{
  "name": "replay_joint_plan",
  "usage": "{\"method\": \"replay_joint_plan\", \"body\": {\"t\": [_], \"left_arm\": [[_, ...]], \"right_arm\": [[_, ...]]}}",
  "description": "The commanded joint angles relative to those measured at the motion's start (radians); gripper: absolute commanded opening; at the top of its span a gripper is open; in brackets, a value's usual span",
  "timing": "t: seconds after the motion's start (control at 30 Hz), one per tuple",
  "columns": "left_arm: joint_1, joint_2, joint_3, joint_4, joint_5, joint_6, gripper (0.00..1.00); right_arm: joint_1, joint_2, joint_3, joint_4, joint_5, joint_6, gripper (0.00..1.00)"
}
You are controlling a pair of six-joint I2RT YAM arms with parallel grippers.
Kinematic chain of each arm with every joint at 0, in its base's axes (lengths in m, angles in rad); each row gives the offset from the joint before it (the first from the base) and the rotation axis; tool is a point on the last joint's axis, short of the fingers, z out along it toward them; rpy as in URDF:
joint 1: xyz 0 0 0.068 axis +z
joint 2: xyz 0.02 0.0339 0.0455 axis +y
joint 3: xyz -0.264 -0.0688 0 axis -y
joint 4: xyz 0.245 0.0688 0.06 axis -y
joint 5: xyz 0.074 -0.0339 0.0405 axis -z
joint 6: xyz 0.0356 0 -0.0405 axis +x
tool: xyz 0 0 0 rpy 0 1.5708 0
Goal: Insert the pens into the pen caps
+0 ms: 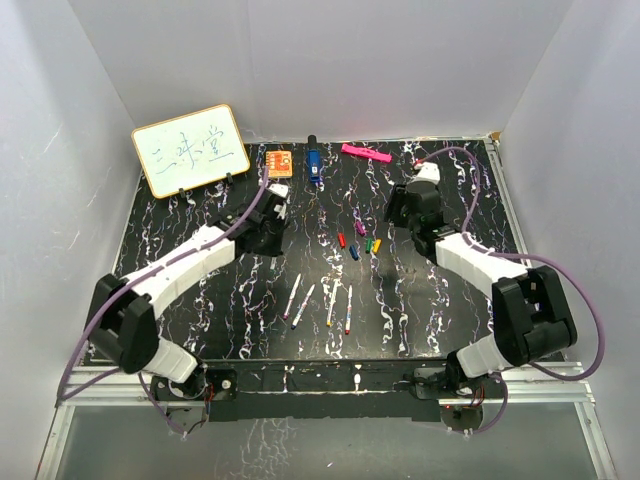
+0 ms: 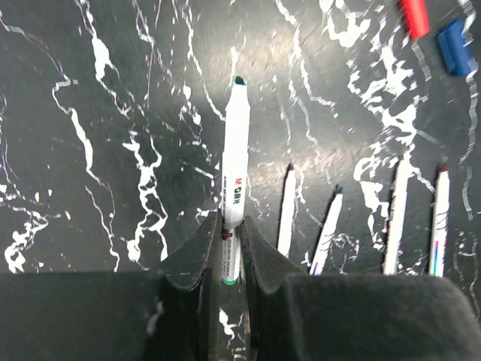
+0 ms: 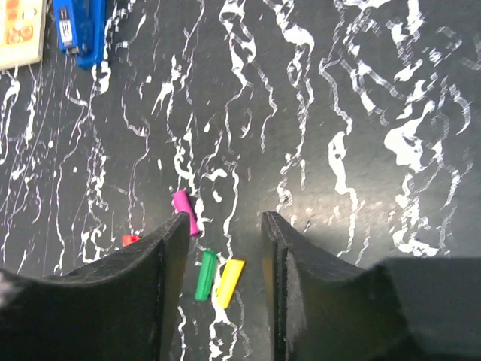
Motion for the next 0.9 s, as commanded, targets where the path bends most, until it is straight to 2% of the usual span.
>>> {"method": "replay_joint_plan", "body": {"t": [0.0,0.03,0.1,0.27,0.43,0.87], "left_arm": [[0.001,-0.12,-0.069,0.135,0.012,0.008,0.0],[0.001,-0.142,-0.091,0.158,0.012,0.01,0.0],[0.001,-0.203,-0.152,0.22,0.03,0.014,0.0],[0.001,-0.308,-0.259,0.33,0.084,0.015,0.0],[0.001,-0.338,-0.31,0.383,0.138,0.024,0.0],[0.001,-0.347,-0.36,0.456,0.238,0.035,0.0]], "right_arm": [[0.073,0.03,0.057,-0.039,0.068,-0.031,0.31],[0.092,0.039,0.063,-0.05,0.087,-0.034,0.25],[0.122,0.06,0.071,-0.07,0.115,-0.035,0.23],[0.17,0.106,0.088,-0.106,0.135,-0.003,0.3],[0.234,0.182,0.148,-0.163,0.202,0.005,0.34],[0.295,0.325,0.236,-0.273,0.339,0.04,0.36]]}}
